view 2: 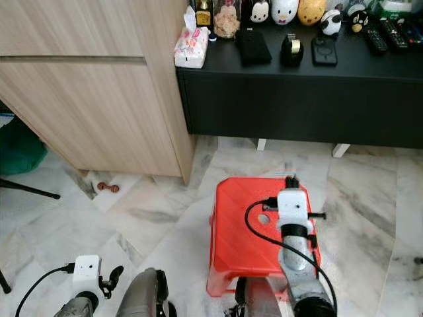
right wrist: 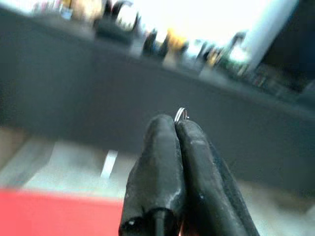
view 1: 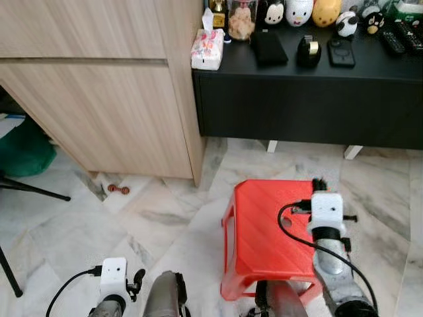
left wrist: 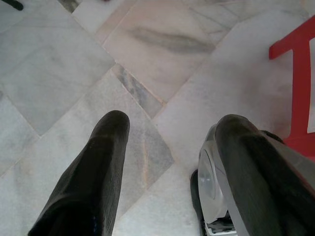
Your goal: Hang keys on a hook
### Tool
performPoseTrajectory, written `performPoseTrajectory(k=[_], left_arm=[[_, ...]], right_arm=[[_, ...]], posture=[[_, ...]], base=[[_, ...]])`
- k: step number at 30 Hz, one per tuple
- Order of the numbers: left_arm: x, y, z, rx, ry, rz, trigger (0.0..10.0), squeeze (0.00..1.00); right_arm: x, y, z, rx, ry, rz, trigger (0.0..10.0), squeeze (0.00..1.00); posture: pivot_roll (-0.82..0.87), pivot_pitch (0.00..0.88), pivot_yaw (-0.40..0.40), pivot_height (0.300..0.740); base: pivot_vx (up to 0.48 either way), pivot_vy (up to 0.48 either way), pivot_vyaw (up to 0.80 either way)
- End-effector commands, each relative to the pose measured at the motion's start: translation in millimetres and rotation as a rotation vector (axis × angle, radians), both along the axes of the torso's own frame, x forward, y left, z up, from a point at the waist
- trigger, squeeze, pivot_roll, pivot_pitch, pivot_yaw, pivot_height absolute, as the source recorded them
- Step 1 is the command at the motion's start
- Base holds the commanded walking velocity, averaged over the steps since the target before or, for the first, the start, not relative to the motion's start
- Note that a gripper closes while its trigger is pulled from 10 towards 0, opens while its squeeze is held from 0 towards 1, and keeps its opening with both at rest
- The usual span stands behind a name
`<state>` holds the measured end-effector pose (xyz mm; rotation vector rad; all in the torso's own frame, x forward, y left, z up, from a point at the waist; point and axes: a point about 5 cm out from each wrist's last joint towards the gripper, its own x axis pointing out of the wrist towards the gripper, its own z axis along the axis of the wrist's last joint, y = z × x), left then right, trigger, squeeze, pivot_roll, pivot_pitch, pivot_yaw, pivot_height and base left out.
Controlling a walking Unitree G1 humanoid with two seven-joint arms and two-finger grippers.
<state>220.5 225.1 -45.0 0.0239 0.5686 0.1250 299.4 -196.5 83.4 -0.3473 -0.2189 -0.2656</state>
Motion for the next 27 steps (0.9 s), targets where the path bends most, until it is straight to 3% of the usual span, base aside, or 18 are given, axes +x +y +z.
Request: performPoseTrajectory(k=[1, 2, 4, 5, 6, 9, 20, 27], left_arm=[[-7.3, 0.0, -6.2, 0.005, 0.046, 0.003, 10.0, 0.0], [-6.6, -0.4, -6.0, 0.004, 0.047, 0.003, 10.0, 0.0], [-6.2, -0.5, -5.9, 0.004, 0.047, 0.004, 10.0, 0.0], [-6.0, -0.6, -5.9, 0.003, 0.048, 0.005, 10.0, 0.0], [-6.0, -0.6, -5.9, 0.003, 0.048, 0.005, 10.0, 0.0], [-5.6, -2.6, -6.6, -0.011, 0.055, -0.002, 10.0, 0.0], [-9.1, -7.3, -11.6, -0.033, 0.098, -0.004, 10.0, 0.0], [-11.2, -5.2, -12.6, -0.037, 0.108, 0.004, 10.0, 0.0]], right_arm=[[-6.1, -0.6, 0.7, 0.002, -0.023, -0.022, 0.0, 0.0], [-8.4, 0.0, 2.8, 0.044, -0.04, -0.031, 3.7, 0.0], [-9.4, 1.2, 3.3, 0.051, -0.043, -0.031, 3.7, 0.0], [-11.5, 2.7, 2.5, 0.07, -0.042, -0.031, 10.0, 0.0], [-11.5, 2.7, 2.5, 0.07, -0.042, -0.031, 10.0, 0.0], [-16.2, 3.5, -12.3, 0.21, 0.032, -0.077, 10.0, 0.0], [-7.2, 1.9, -22.4, 0.368, 0.139, -0.067, 10.0, 0.0], [-5.7, 7.4, -26.8, 0.38, 0.172, -0.009, 10.0, 0.0]], posture=[[0.02, 0.082, 0.034, 0.626], [0.02, 0.077, 0.035, 0.626], [0.02, 0.074, 0.035, 0.626], [0.01, 0.063, 0.035, 0.626], [0.01, 0.063, 0.035, 0.626], [0.0, 0.045, 0.037, 0.626], [0.0, 0.0, 0.031, 0.626], [0.0, 0.0, 0.035, 0.626]], base=[[0.0, 0.0, 0.0], [0.0, 0.0, 0.0], [0.0, 0.0, 0.0], [0.0, 0.0, 0.0], [0.0, 0.0, 0.0], [0.0, 0.0, 0.0], [-0.049, 0.0, 0.0], [-0.272, 0.0, 0.0]])
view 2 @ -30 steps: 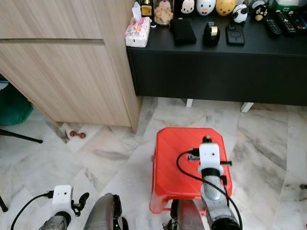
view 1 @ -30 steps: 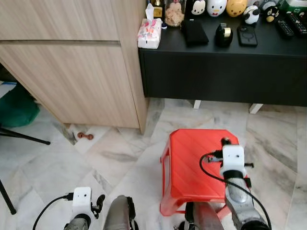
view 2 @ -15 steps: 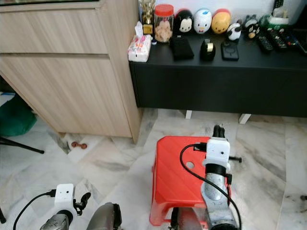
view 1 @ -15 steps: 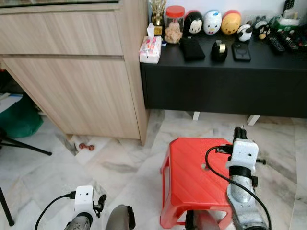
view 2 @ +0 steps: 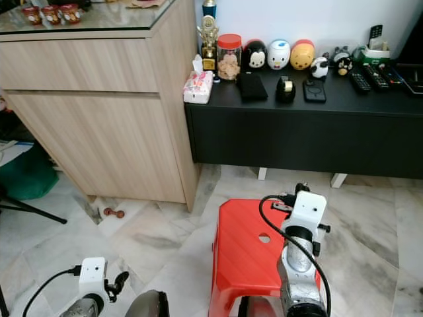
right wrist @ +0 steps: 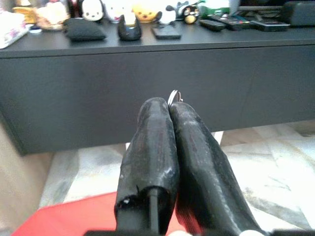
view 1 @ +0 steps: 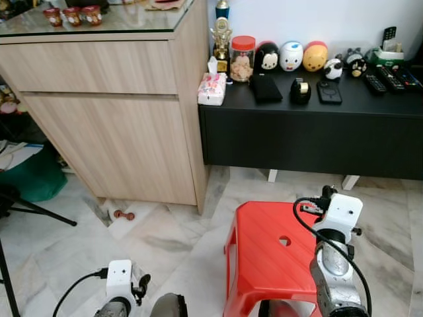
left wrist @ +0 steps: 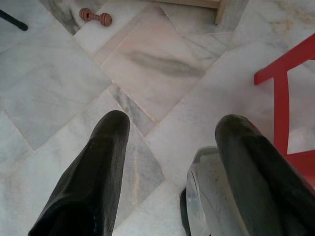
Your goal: Hang keys on a hook
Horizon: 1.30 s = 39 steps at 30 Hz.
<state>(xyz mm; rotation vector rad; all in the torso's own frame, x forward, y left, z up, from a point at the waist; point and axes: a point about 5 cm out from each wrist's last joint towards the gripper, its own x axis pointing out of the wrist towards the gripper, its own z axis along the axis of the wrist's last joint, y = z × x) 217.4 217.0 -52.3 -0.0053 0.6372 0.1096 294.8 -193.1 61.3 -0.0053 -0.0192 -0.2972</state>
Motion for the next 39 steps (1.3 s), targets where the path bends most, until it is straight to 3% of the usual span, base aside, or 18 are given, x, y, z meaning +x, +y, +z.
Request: performPoseTrajectory(k=[1, 10, 22, 39], left_arm=[[-8.9, 3.2, -5.8, -0.001, 0.045, 0.01, 10.0, 0.0], [-10.0, 2.9, -6.5, 0.0, 0.048, 0.008, 10.0, 0.0], [-10.8, 4.2, -6.4, 0.006, 0.045, 0.011, 10.0, 0.0], [-11.2, 4.6, -6.3, 0.002, 0.038, 0.026, 10.0, 0.0]], right_arm=[[-1.2, 4.8, -5.2, 0.011, 0.026, 0.025, 10.0, 0.0], [-1.9, 9.0, -14.2, 0.026, 0.086, 0.086, 10.0, 0.0], [-1.5, 7.2, -13.4, 0.042, 0.077, 0.111, 10.0, 0.0], [1.2, 6.6, -11.8, 0.041, 0.077, 0.115, 10.0, 0.0]], posture=[[0.0, 0.0, 0.036, 0.626], [0.0, 0.0, 0.034, 0.626], [0.01, 0.0, 0.03, 0.626], [0.02, 0.03, 0.025, 0.73]], base=[[-0.277, 0.0, 0.0], [-0.241, 0.0, 0.0], [0.0, 0.0, 0.0], [0.0, 0.0, 0.0]])
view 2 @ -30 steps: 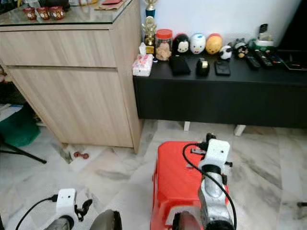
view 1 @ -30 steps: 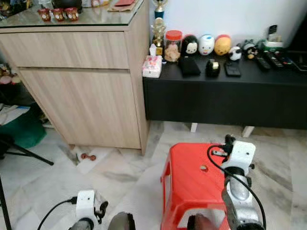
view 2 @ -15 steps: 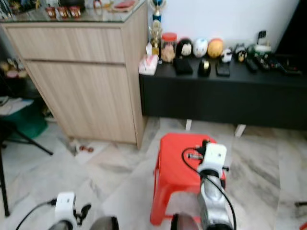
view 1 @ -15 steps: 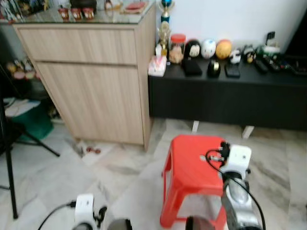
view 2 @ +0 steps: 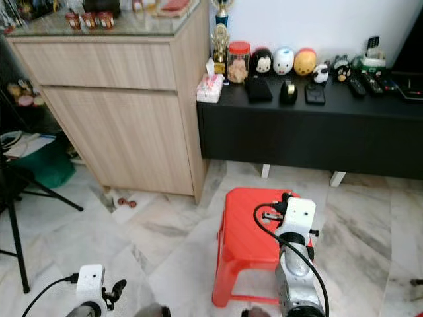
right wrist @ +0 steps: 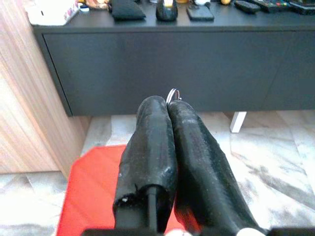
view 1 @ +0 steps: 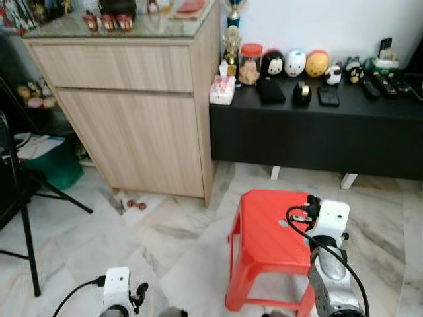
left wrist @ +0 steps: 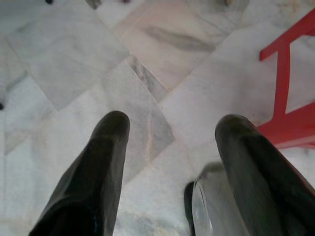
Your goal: Hang keys on a hook
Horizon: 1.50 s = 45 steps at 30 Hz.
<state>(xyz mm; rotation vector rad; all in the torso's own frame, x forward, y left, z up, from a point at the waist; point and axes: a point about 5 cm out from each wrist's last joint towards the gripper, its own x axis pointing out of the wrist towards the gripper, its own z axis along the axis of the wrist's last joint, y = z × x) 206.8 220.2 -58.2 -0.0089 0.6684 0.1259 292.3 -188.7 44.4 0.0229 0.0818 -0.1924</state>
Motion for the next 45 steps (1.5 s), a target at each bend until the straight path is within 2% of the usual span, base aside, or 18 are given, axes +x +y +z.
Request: performPoseTrajectory(k=[1, 25, 30, 32, 33, 36, 40, 45], left_arm=[[-0.6, 1.5, -0.3, 0.003, 0.006, 0.01, 10.0, 0.0], [-1.8, -0.5, -1.6, 0.005, 0.011, 0.016, 10.0, 0.0], [-2.2, -1.8, -2.4, 0.001, 0.017, 0.018, 10.0, 0.0], [-2.2, -1.9, -2.5, 0.0, 0.018, 0.018, 10.0, 0.0], [-2.1, -2.3, -2.5, -0.001, 0.018, 0.018, 10.0, 0.0], [-2.0, -2.6, -2.6, 0.0, 0.02, 0.017, 10.0, 0.0], [-5.1, -1.6, -4.5, 0.001, 0.036, 0.016, 10.0, 0.0], [-7.4, -2.6, -6.3, 0.001, 0.052, 0.006, 10.0, 0.0]], right_arm=[[3.7, 2.3, 5.0, 0.0, -0.018, 0.01, 10.0, 0.0], [1.2, 0.3, 1.5, -0.009, -0.003, 0.021, 10.0, 0.0], [-13.7, 0.2, -35.7, 0.026, 0.189, 0.06, 10.0, 0.0], [-17.9, -0.7, -41.5, 0.026, 0.216, 0.056, 10.0, 0.0], [-27.7, -4.0, -53.9, 0.015, 0.283, 0.049, 10.0, 0.0], [-36.3, -9.0, -63.0, 0.011, 0.334, 0.03, 10.0, 0.0], [-56.7, -24.1, -82.8, 0.022, 0.468, -0.056, 10.0, 0.0], [-69.9, -25.3, -94.2, 0.029, 0.545, -0.06, 10.0, 0.0]], posture=[[0.02, 0.03, 0.025, 0.735], [0.01, 0.031, 0.013, 0.74], [0.01, 0.024, 0.012, 0.74], [0.01, 0.024, 0.012, 0.74], [0.01, 0.023, 0.01, 0.74], [0.02, 0.021, 0.011, 0.74], [0.01, 0.01, 0.016, 0.74], [0.0, 0.001, 0.022, 0.74]], base=[[0.0, 0.0, 0.0], [0.0, 0.0, 0.0], [0.0, 0.0, 0.0], [0.0, 0.0, 0.0], [0.0, 0.0, 0.0], [0.0, 0.0, 0.0], [0.0, 0.0, 0.0], [0.0, 0.0, 0.0]])
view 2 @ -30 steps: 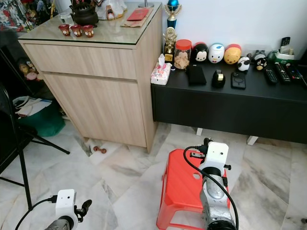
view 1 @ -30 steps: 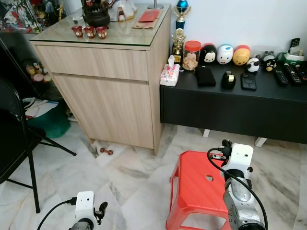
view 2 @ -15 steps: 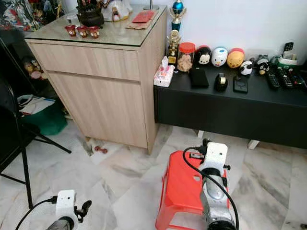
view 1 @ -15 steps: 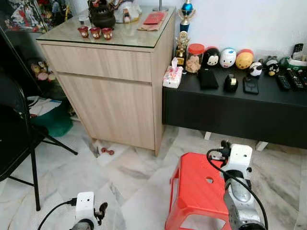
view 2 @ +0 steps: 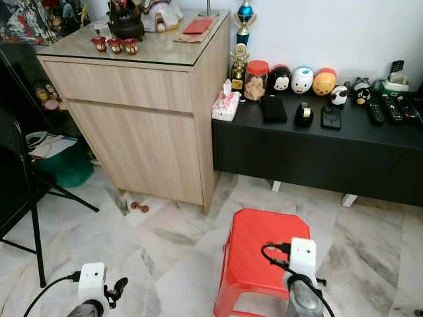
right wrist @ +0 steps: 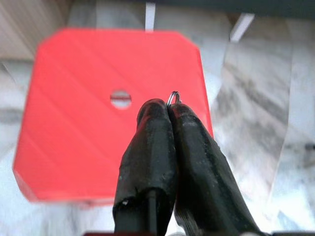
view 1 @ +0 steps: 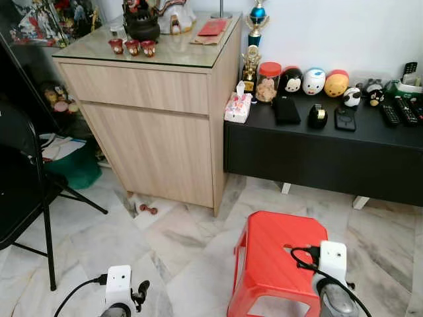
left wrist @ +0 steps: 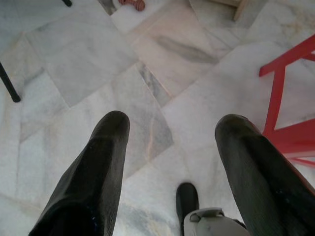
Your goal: Hang keys on a hook
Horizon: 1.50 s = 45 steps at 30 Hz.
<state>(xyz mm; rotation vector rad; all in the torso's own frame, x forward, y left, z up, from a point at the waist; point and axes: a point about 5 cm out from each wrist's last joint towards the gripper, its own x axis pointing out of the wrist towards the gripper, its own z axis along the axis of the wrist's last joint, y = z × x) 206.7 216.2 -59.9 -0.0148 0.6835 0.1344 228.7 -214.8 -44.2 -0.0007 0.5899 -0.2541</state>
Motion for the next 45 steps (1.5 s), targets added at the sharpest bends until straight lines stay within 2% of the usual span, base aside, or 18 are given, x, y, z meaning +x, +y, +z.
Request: performPoseTrajectory(k=[1, 8, 14, 20, 34, 45], left_arm=[[-8.1, 0.9, -5.3, 0.001, 0.042, -0.008, 10.0, 0.0], [-10.3, 0.0, -7.0, -0.002, 0.057, -0.014, 10.0, 0.0], [-15.2, 2.0, -10.0, 0.018, 0.093, -0.018, 10.0, 0.0], [-17.6, 2.2, -11.5, 0.024, 0.108, -0.028, 10.0, 0.0], [-24.0, 1.0, -16.2, -0.001, 0.158, -0.028, 10.0, 0.0], [-27.8, -1.8, -18.6, -0.016, 0.167, -0.021, 10.0, 0.0]], right_arm=[[-18.6, 3.9, -15.6, 0.001, 0.112, 0.027, 10.0, 0.0], [-46.5, 12.3, -35.0, 0.034, 0.252, 0.039, 10.0, 0.0], [-54.1, 18.3, -39.9, 0.051, 0.282, 0.049, 10.0, 0.0], [-75.7, 2.1, -46.1, 0.061, 0.32, 0.025, 10.0, 0.0], [-69.8, 9.9, -46.1, 0.084, 0.329, 0.009, 10.0, 0.0], [-73.0, 4.1, -46.6, 0.09, 0.337, -0.017, 10.0, 0.0]], posture=[[0.0, 0.0, 0.025, 0.74], [0.01, 0.0, 0.026, 0.74], [0.0, 0.0, 0.031, 0.74], [0.0, 0.0, 0.036, 0.74], [0.05, 0.0, 0.024, 0.74], [0.05, 0.0, 0.02, 0.74]], base=[[0.0, 0.0, 0.0], [0.0, 0.0, 0.0], [0.0, 0.0, 0.0], [0.0, 0.0, 0.0], [0.0, 0.0, 0.0], [0.0, 0.0, 0.0]])
